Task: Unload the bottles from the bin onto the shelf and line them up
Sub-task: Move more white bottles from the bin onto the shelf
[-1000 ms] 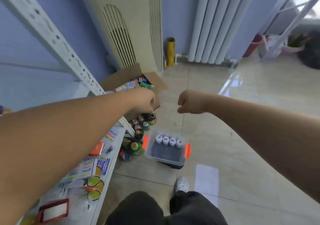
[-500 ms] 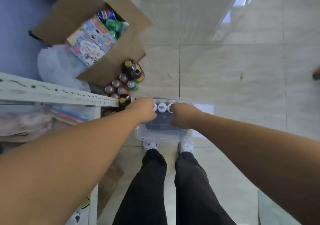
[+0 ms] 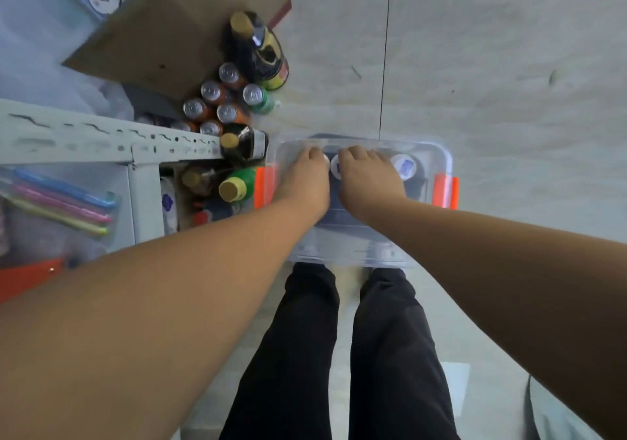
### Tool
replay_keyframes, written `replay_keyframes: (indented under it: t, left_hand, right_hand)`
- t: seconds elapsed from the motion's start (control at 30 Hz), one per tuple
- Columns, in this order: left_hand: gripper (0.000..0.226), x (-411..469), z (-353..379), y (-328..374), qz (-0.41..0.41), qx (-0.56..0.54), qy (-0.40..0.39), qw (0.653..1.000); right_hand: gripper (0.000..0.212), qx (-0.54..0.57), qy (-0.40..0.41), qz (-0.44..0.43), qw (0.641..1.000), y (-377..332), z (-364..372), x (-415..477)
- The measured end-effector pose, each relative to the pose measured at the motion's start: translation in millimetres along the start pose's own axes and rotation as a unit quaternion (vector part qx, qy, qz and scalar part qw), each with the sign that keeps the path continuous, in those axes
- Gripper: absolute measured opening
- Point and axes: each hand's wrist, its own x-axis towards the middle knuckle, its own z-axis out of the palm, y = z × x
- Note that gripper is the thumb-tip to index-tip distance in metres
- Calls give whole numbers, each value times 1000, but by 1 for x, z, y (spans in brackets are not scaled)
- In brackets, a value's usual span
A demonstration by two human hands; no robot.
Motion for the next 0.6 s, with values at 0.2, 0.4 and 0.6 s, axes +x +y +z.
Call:
replay_keyframes:
  t: [0.2, 0.4, 0.6]
  left_hand:
    - [37, 10, 15, -9, 13, -32, 72, 997]
    - [16, 0, -7, -2, 26, 9, 25, 999]
    - [15, -58, -129, 50, 98, 90, -33, 991]
  right_hand:
    - [34, -29, 40, -22, 999, 7, 16, 10]
    - [15, -59, 29, -21, 998, 10, -9, -8]
    - [18, 20, -63, -5, 998, 14, -133, -57]
